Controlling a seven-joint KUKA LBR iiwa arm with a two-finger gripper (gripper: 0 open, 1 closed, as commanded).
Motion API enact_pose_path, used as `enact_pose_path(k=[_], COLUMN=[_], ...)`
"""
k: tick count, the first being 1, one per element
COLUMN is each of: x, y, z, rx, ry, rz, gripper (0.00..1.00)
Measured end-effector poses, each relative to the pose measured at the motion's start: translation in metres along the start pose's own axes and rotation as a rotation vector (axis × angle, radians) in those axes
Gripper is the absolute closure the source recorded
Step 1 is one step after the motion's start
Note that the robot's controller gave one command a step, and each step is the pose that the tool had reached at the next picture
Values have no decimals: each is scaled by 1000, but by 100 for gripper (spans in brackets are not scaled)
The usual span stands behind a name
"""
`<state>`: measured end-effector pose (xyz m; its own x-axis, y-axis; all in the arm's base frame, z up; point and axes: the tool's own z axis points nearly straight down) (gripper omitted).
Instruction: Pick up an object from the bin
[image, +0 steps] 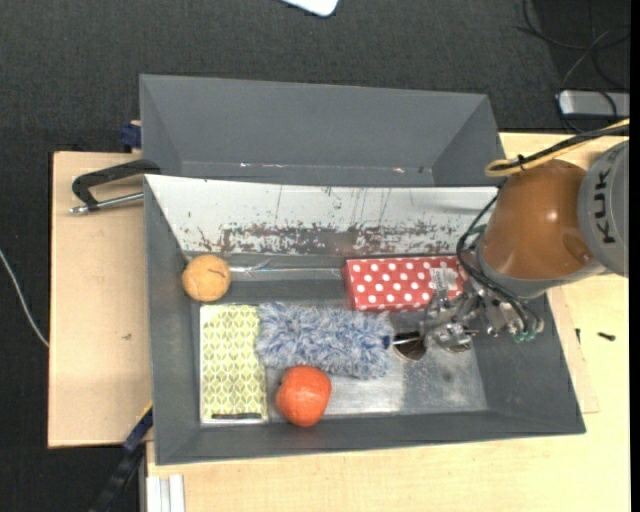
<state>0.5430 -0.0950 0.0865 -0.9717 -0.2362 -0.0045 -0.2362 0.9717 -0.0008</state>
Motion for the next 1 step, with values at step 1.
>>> enact_pose_path(k=[1], x=[0], y=[0], z=[0], rx=[0], ry=[0], rz=[0], gripper=[100])
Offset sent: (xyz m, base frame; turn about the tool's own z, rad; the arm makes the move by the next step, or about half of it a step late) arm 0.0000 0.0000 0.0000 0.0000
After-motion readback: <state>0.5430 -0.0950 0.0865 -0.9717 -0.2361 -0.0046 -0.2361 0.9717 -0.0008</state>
